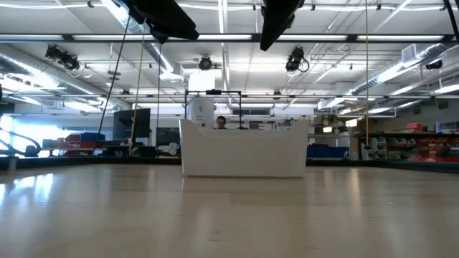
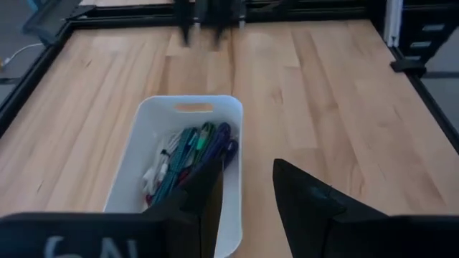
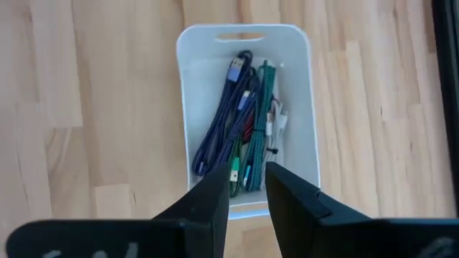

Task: Pick and place USB-C Cables
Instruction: Return to Home Position

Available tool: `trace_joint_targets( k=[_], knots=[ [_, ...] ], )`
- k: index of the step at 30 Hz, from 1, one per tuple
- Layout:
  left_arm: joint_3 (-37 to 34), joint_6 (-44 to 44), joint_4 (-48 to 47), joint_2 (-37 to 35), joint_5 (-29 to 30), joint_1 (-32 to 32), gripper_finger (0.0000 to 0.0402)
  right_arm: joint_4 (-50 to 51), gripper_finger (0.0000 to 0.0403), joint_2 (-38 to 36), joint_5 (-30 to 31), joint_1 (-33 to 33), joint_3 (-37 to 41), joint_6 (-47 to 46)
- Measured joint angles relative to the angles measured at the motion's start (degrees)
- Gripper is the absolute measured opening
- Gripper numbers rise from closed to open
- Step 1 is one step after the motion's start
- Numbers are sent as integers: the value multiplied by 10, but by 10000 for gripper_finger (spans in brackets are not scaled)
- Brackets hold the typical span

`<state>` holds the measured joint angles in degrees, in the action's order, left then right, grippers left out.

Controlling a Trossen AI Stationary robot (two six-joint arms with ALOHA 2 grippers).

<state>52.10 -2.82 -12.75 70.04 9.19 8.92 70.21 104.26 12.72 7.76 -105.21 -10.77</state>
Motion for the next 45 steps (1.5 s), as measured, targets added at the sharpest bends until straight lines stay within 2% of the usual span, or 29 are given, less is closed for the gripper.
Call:
trace_joint_targets(
  k=[3, 7, 12, 13, 18, 24, 35, 40, 45],
  knots=[
    [0, 7, 12, 11, -2, 1, 130, -34, 83, -30, -14, -14, 42, -11],
    [0, 13, 25, 12, -1, -8, 110, -66, 18, -69, -24, -23, 113, -17],
    [0, 18, 11, 8, -1, -34, 19, -102, 5, -137, -34, -27, 209, -40],
    [0, 18, 11, 7, -1, -38, 11, -112, 4, -153, -34, -27, 231, -43],
    [0, 22, 11, 7, -34, -54, 5, -202, 3, -252, -36, -25, 340, -52],
    [0, 37, 4, 1, -37, -54, 3, -322, 2, -380, -43, -14, 475, -60],
    [-3, 42, -23, -76, -34, -62, 1, -422, 1, -556, -19, 11, 665, -74],
    [-75, 29, 1, -156, -29, -63, 1, -463, 1, -631, -8, 19, 738, -87],
    [-182, 5, 82, -251, -30, -64, 1, -494, 1, -691, -10, 29, 782, -97]
  ],
)
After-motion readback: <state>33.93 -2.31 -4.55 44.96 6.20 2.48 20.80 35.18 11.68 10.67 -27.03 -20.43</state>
